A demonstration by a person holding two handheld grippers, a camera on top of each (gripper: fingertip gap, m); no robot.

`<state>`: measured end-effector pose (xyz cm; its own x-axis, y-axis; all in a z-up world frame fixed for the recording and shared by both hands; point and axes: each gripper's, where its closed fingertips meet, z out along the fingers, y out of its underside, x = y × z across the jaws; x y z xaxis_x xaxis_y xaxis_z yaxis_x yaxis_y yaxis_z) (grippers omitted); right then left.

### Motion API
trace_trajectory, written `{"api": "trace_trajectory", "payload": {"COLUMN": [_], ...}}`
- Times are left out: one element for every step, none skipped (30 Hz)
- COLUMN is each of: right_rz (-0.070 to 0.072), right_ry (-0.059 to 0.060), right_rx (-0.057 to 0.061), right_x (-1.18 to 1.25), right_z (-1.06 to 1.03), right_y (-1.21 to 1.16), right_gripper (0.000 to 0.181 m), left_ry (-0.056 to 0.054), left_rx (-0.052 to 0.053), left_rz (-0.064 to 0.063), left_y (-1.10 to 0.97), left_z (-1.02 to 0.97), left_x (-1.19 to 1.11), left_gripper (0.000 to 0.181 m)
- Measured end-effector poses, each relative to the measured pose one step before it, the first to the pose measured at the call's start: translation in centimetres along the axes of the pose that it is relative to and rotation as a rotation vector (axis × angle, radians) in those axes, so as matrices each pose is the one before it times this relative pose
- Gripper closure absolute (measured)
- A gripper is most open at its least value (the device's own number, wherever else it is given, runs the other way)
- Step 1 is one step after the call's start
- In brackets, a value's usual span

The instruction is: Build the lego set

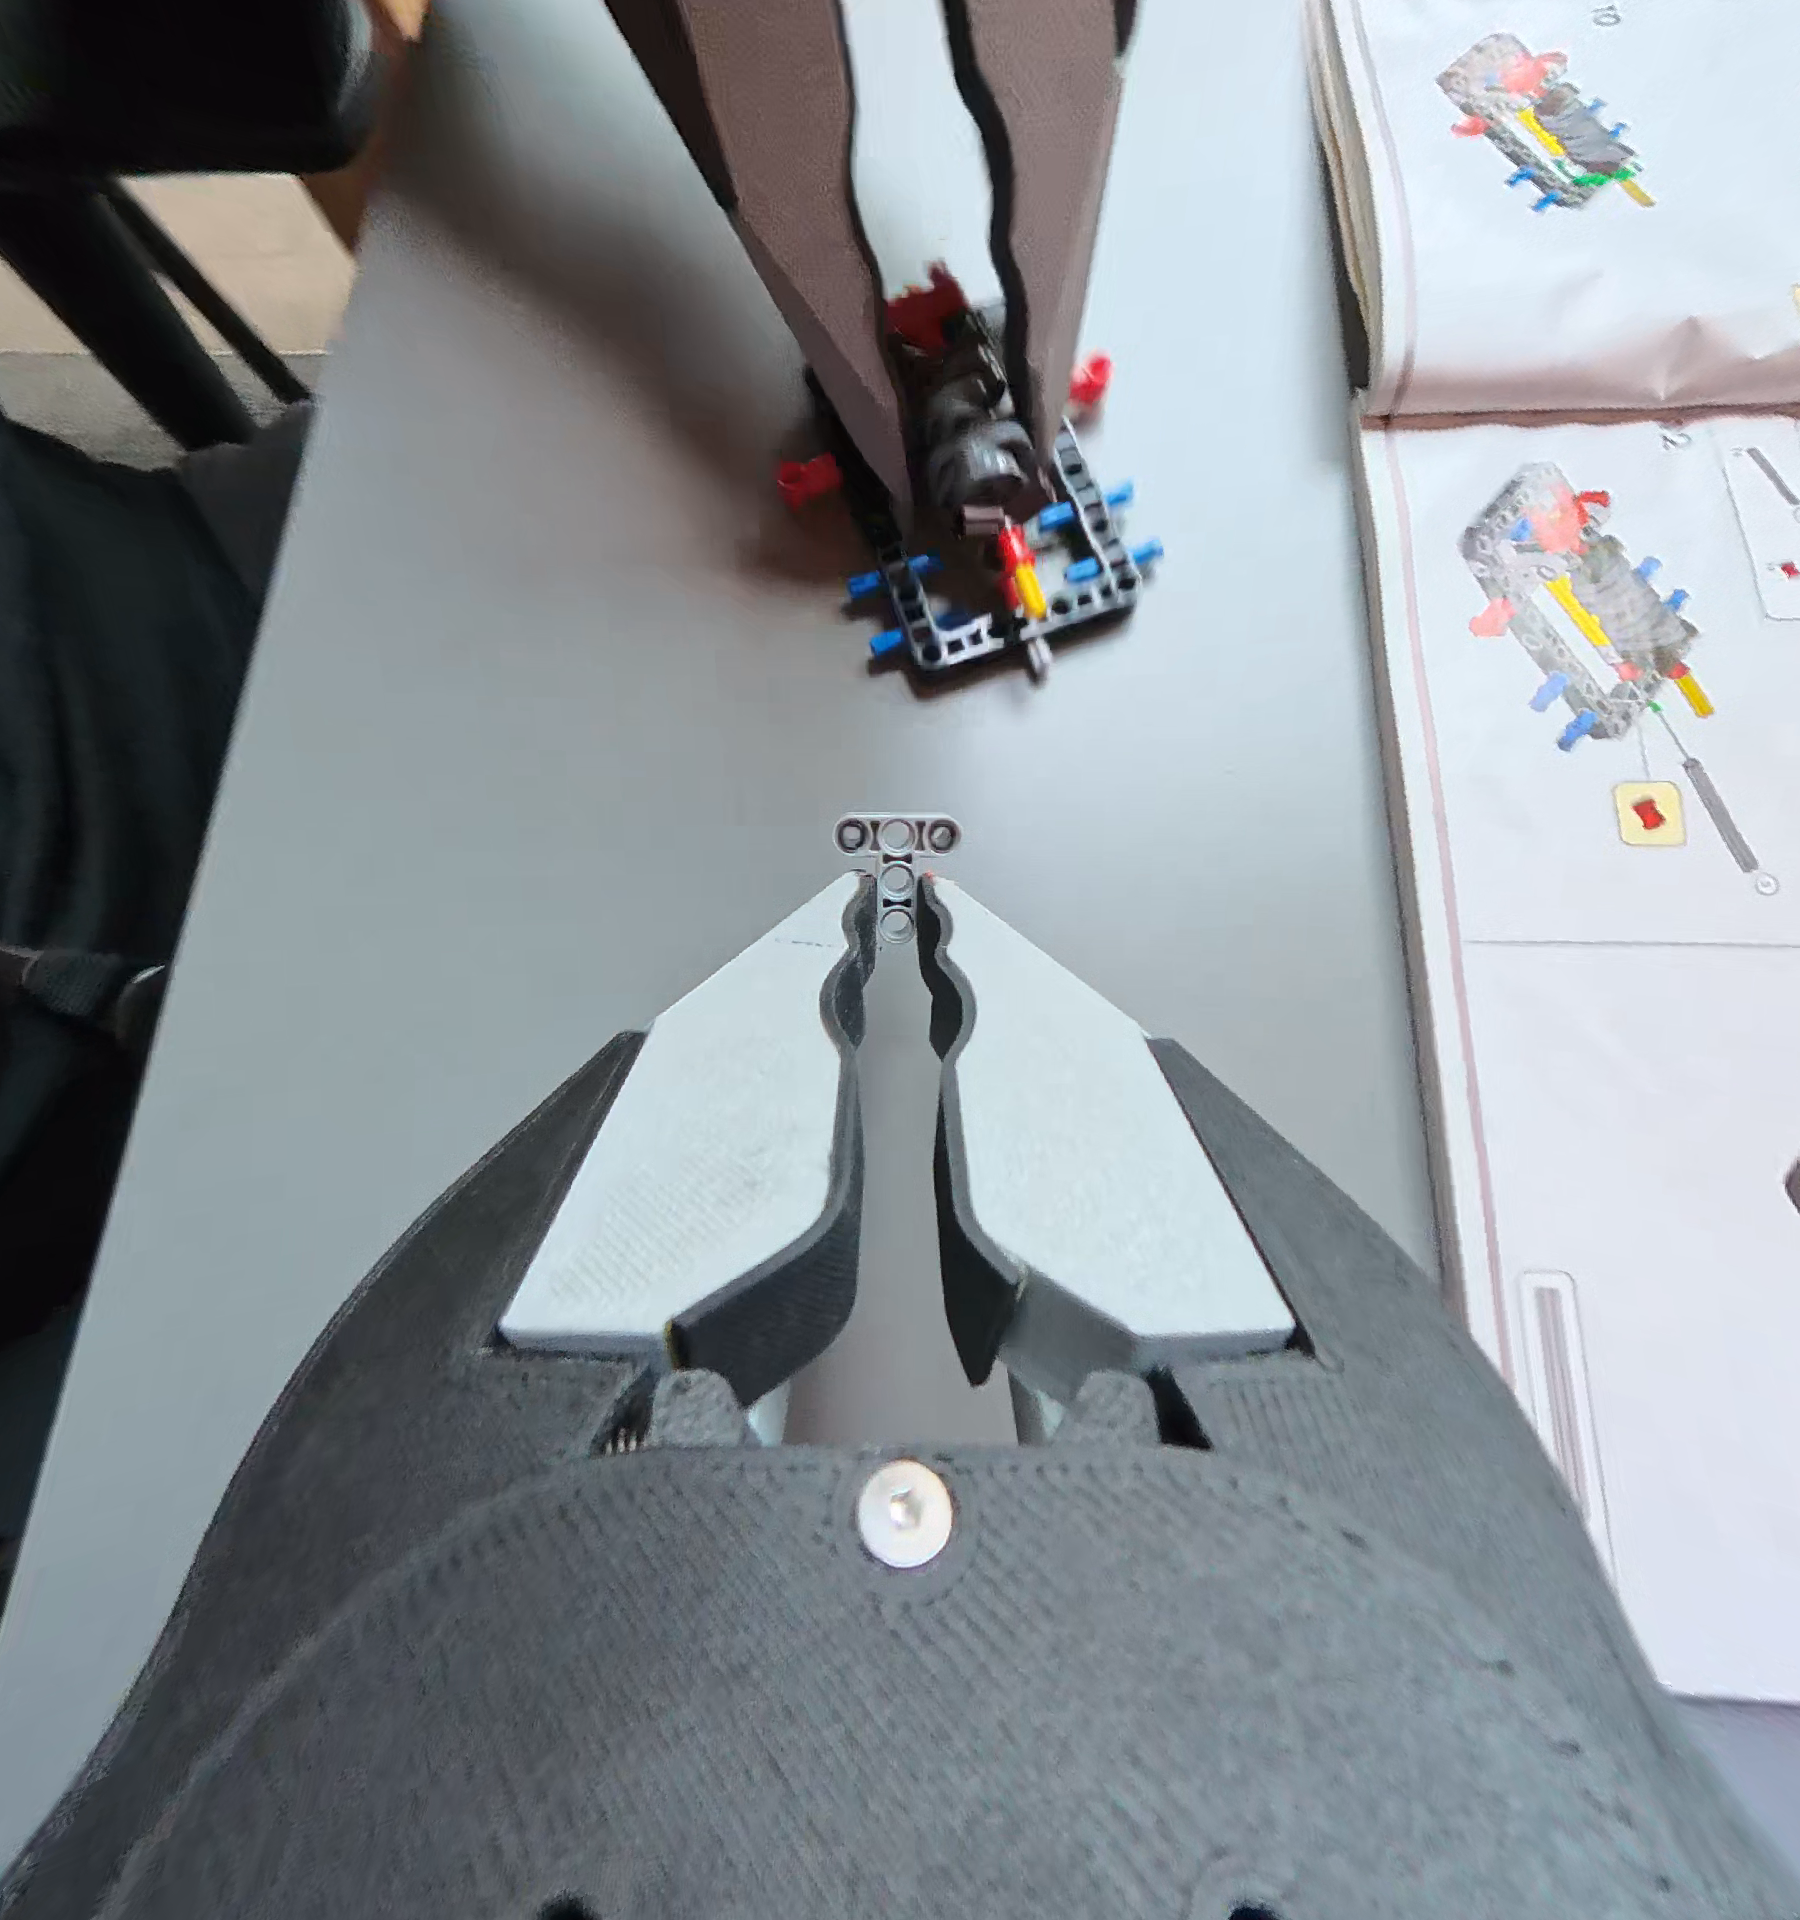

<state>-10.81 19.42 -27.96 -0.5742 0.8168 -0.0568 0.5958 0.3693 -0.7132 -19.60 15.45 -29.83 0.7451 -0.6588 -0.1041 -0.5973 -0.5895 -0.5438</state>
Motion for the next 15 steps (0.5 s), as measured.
{"api": "trace_trajectory", "payload": {"right_rz": [-0.0166,-0.0173,-0.0123,-0.0067,-0.0035,-0.0016,0.0016,0.0062,0.0113,0.0140,0.0110,0.0058,0.0039,0.0051,0.0071], "right_ry": [-0.0267,-0.0218,-0.0051,0.0069,0.0014,-0.0062,-0.0053,-0.0057,-0.0052,-0.0018,-0.0007,0.0052,0.0152,0.0163,0.0078], "right_rx": [0.0117,0.0089,0.0029,-0.0023,-0.0063,-0.0046,0.0039,0.0063,-0.0004,-0.0039,-0.0007,0.0044,0.0086,0.0117,0.0144], "right_x": [-0.590,-0.601,-0.371,-0.163,-0.207,-0.291,-0.262,-0.221,-0.193,-0.159,-0.182,-0.136,0.025,0.093,0.035], "right_z": [-0.219,-0.210,-0.180,-0.173,-0.155,-0.156,-0.170,-0.161,-0.154,-0.161,-0.158,-0.147,-0.117,-0.078,-0.037], "right_y": [-0.139,-0.189,-0.162,-0.072,0.017,0.057,0.021,0.071,0.245,0.333,0.289,0.183,0.065,-0.020,-0.103], "right_gripper": [0.177,0.177,0.177,0.177,0.177,0.177,0.177,0.177,0.177,0.177,0.177,0.177,0.177,0.177,0.177], "left_ry": [0.0408,0.0205,0.0256,0.0434,0.0542,0.0573,0.0361,0.0156,0.0000,-0.0170,-0.0187,-0.0121,-0.0143,-0.0144,-0.0112], "left_rx": [0.0018,0.0050,-0.0015,0.0077,0.0179,0.0273,0.0200,-0.0028,-0.0024,0.0173,0.0294,0.0308,0.0274,0.0201,0.0253], "left_rz": [0.0717,0.0569,0.0403,0.0339,0.0314,0.0353,0.0281,0.0203,0.0197,0.0181,0.0066,-0.0121,-0.0248,-0.0272,-0.0217], "left_y": [-0.376,-0.459,-0.526,-0.717,-0.879,-0.949,-0.783,-0.367,-0.253,-0.364,-0.418,-0.365,-0.318,-0.320,-0.532], "left_z": [0.189,0.294,0.348,0.411,0.495,0.547,0.570,0.537,0.351,0.065,-0.174,-0.337,-0.404,-0.381,-0.286], "left_x": [0.587,0.088,0.014,0.276,0.486,0.669,0.409,0.150,-0.002,-0.143,-0.149,-0.103,-0.139,-0.090,0.065], "left_gripper": [0.158,0.158,0.158,0.158,0.158,0.158,0.157,0.156,0.155,0.154,0.149,0.147,0.143,0.139,0.134]}}
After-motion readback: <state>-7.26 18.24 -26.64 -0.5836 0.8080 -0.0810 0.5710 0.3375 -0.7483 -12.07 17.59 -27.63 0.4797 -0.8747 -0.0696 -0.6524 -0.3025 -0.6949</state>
